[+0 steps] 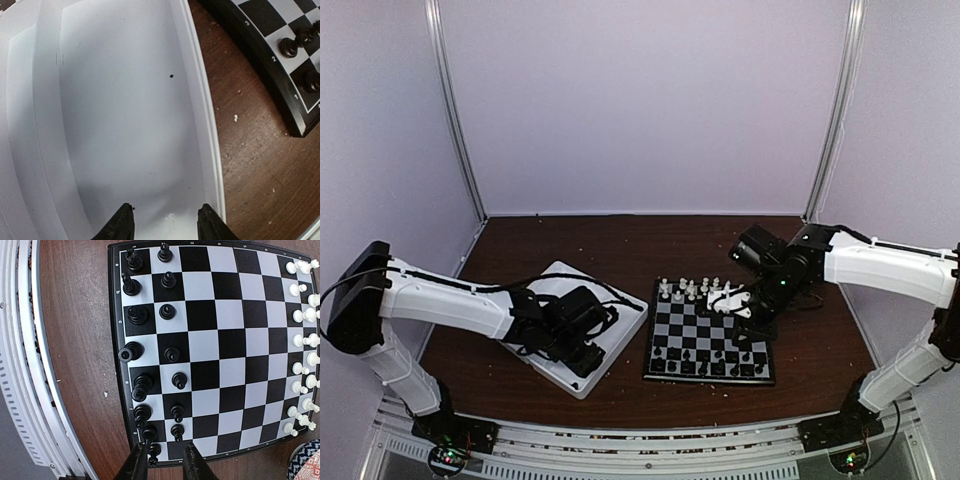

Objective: Set up the chess pieces on the board
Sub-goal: Adjust the pawn in the storage box.

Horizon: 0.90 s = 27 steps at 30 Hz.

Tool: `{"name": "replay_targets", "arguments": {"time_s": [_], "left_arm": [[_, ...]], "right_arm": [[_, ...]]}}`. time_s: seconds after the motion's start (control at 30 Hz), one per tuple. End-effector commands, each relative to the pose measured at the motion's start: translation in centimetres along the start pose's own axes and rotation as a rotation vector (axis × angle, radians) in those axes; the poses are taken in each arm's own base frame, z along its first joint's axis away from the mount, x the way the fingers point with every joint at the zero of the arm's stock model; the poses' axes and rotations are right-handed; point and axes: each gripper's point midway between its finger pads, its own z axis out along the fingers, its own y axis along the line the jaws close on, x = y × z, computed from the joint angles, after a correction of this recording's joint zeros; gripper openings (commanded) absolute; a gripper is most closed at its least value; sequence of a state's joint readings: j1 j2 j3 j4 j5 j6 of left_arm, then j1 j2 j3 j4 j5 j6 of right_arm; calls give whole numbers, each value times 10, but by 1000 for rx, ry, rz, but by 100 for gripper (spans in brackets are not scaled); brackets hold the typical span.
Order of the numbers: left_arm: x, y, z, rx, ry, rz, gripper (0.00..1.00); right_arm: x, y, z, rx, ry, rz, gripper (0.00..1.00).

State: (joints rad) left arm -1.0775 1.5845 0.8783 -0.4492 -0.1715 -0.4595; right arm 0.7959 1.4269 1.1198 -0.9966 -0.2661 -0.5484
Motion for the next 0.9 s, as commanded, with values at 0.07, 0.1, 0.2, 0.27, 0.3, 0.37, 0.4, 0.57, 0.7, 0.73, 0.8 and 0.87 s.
{"name": "replay_targets", "arguments": {"time_s": [0.07,0.1,0.2,0.27,0.3,0.37,0.4,0.57,0.7,0.73,0.8,0.87], "left_arm": [[-17,-12,10,19,-32,139,46],[-21,-9,12,-4,-39,146,46],[-34,-3,20,-20,-51,155,45],[-41,2,26,-26,-50,146,46],[-45,4,28,-26,-55,143,46],[-52,12,31,-34,-66,127,45],[-56,16,33,-34,-72,117,46],[-77,41,46,-49,-103,72,45],[-89,36,47,-9,-114,114,44],[-87,31,45,24,-104,123,43],[-72,19,39,106,-51,114,42],[-47,3,31,183,9,81,40]], "right_arm": [[1,-3,6,-9,30,14,26],[1,-4,7,-10,33,17,26],[2,-5,9,-17,43,20,26],[3,-3,9,-32,41,19,26],[4,-3,9,-33,45,18,26],[8,-7,8,-22,63,13,26],[8,-9,7,-14,66,14,26],[8,-26,7,-8,65,61,26],[11,-35,10,-24,86,94,26],[11,-36,10,-26,92,97,25],[13,-37,11,-36,108,102,25],[12,-38,9,-40,110,106,25]]}}
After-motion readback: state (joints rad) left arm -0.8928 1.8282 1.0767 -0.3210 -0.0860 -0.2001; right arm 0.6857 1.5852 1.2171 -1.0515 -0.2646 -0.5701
